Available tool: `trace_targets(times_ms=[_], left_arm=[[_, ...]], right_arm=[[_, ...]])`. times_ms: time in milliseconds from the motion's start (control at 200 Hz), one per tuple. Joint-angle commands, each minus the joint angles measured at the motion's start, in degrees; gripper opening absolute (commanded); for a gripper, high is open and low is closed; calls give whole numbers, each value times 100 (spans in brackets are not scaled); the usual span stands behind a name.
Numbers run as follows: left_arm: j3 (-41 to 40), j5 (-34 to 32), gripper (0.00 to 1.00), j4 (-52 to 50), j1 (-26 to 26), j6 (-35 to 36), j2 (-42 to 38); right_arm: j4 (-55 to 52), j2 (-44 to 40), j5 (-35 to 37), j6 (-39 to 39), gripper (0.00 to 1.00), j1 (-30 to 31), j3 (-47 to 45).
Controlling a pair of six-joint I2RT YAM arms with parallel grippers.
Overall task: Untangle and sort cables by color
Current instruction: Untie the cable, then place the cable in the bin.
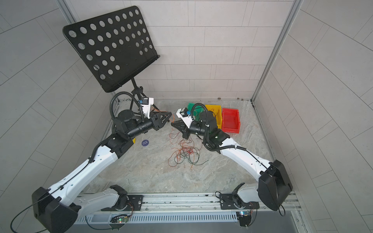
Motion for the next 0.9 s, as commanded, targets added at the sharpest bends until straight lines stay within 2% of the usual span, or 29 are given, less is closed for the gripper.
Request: trace_targets(times_ms=[0,140,225,380,580,896], left_arm=[[16,-306,60,-761,67,610,-486],[-86,-710,78,-1732,109,1034,-1004],[-134,-925,81,-2164,138,1234,-1241],[-289,-1088,86,-2085,140,1455,-1419],[-743,-1234,88,-1826,140,1447,-1404],[-1204,-1717,89,-1850,140,1715,-1729]], right_arm=[[-1251,-468,376,-388,0,-380,82],[-2202,-655,321,-327,0,-1132,290],[-2598,-639,235,-351,0,-1487,549],[-2560,-489,137,-341,0,-1754,968],[-1234,78,-150,107,0,-1968,1268],[636,1847,-776,956,0,-2056,2270]])
